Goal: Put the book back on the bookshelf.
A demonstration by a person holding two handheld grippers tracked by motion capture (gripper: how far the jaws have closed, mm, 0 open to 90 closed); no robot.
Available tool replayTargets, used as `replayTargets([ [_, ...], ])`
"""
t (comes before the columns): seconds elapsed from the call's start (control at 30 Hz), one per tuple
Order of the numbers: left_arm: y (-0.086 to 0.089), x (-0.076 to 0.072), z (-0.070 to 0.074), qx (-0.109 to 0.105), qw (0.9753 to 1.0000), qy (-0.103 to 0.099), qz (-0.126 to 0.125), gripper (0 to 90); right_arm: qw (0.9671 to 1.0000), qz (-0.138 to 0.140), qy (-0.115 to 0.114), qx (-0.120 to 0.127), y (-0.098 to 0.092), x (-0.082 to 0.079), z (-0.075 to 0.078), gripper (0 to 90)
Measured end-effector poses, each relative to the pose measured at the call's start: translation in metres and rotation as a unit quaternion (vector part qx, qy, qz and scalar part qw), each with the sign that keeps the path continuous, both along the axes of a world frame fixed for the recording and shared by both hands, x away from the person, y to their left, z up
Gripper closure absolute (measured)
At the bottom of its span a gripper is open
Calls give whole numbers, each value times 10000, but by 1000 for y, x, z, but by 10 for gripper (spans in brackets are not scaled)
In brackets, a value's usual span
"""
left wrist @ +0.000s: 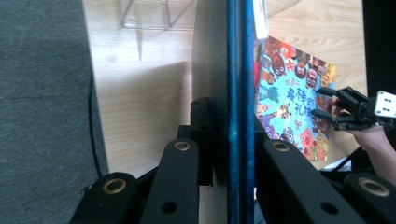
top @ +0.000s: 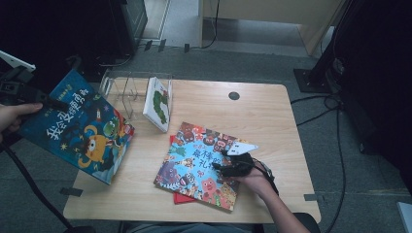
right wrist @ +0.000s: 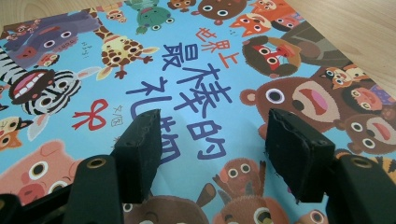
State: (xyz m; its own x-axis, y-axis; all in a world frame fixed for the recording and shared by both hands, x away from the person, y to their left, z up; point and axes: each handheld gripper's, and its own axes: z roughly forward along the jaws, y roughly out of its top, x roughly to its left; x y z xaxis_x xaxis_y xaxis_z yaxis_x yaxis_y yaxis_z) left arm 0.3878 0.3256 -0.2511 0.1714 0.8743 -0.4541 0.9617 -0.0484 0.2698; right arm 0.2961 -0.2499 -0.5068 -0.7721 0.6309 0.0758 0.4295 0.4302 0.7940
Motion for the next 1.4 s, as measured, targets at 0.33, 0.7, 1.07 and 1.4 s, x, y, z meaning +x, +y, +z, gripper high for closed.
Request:
replayTargets([
  [0.33,-2,21,6,147,9998,7,137,828,10000,3,-3,10,0,0,0,362],
  [0.7,-7,43,19,352,9990,-19,282,829,10000,-9,-18,5,1,0,0,360],
  [1.07,1,46,28,410,9985,-76,364,829,10000,-33,-18,5,1,-1,-1,359],
  [1.4,6,57,28,317,9977,-164,581,830,10000,-46,-20,2,1,-1,-1,359],
])
